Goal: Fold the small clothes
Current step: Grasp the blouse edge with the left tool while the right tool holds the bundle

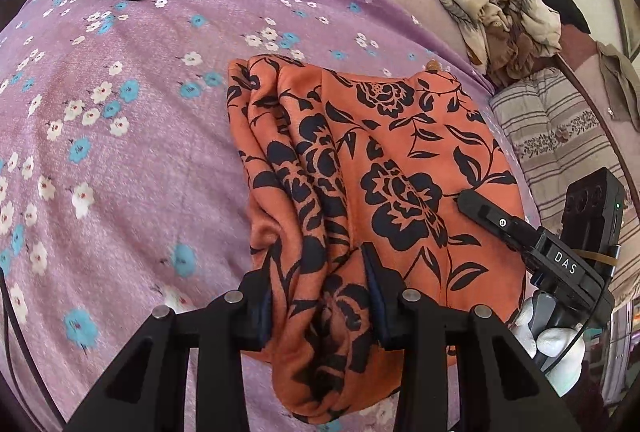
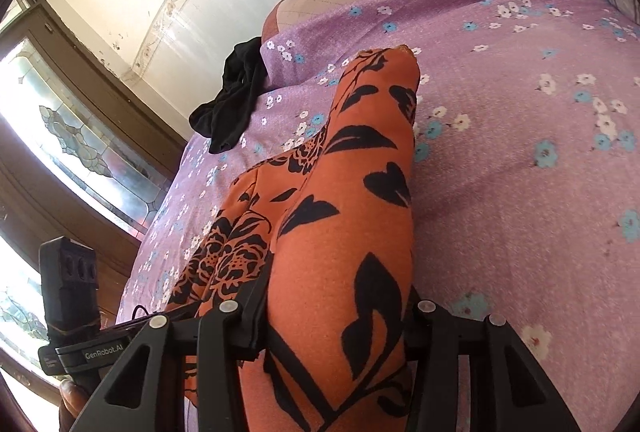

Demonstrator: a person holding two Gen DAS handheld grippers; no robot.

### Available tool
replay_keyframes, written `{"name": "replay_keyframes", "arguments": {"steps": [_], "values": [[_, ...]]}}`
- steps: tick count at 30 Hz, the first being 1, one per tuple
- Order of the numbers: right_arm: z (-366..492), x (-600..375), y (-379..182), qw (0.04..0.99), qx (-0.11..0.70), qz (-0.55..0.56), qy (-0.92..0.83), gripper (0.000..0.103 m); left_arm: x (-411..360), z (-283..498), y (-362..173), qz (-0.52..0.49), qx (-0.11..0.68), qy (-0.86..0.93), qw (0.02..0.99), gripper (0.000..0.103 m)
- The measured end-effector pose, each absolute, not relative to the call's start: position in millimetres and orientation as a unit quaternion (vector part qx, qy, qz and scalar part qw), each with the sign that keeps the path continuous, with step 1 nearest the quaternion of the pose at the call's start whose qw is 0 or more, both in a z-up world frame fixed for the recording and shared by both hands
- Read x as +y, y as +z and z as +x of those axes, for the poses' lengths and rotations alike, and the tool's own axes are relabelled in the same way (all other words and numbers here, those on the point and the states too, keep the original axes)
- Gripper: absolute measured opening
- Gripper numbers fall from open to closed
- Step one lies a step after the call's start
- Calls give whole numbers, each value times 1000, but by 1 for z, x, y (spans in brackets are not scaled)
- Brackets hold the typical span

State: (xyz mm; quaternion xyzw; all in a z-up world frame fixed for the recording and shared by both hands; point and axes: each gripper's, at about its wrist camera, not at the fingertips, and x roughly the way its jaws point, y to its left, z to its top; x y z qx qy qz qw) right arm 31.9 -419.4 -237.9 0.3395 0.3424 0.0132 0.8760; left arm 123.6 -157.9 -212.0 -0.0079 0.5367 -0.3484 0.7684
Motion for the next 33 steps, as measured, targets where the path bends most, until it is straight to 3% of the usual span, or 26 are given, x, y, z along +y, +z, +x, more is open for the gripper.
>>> {"name": "replay_keyframes", "arguments": {"steps": [15, 22, 27, 33], "values": [[7, -435, -278, 864, 351, 360, -1, 57, -180, 79, -211, 89, 458, -285, 838, 45], [13, -411, -250, 910, 333, 248, -14, 55, -185, 70, -210, 121, 438, -249, 855, 44], [22, -409, -245, 918, 324, 227, -13, 54, -186, 70, -209, 126, 441, -234, 857, 44], [30, -427, -268, 886, 365, 286, -13, 57, -193, 65, -209, 142, 435, -222, 861, 44]]}}
